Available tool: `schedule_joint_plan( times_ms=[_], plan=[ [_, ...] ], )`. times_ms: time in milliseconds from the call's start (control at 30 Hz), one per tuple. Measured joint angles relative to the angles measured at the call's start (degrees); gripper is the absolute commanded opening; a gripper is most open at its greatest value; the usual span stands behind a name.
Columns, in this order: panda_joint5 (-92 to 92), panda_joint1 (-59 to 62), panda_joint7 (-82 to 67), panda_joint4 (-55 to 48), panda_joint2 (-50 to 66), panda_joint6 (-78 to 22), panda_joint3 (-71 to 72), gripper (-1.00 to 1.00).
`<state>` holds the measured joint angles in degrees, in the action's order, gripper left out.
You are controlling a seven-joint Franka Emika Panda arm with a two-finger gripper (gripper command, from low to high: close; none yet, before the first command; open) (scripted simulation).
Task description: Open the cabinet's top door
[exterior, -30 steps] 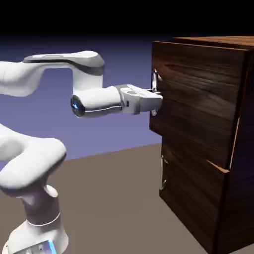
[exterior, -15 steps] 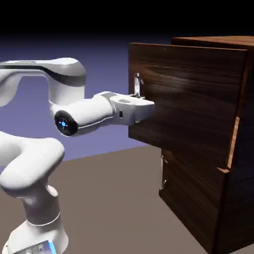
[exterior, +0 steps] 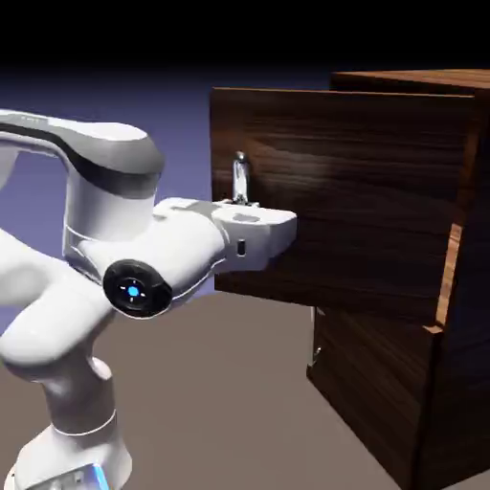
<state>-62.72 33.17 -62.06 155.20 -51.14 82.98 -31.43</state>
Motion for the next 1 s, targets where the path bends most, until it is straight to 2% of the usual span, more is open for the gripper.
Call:
schedule_joint_plan(
  times_ms=[300,667,800,1000],
  plan=[
    [10.4,-13.1,-7.2,-18.5,18.2,-19.9,-17.5,-1.0],
    [13.5,-30.2,-20.2,-38.3,40.8,-42.7,-38.8,-1.0],
    [13.7,-37.8,-22.4,-40.9,43.9,-45.7,-47.2,-1.0],
    [15.0,-50.1,-20.8,-42.5,41.2,-44.8,-57.9,-1.0]
  ],
)
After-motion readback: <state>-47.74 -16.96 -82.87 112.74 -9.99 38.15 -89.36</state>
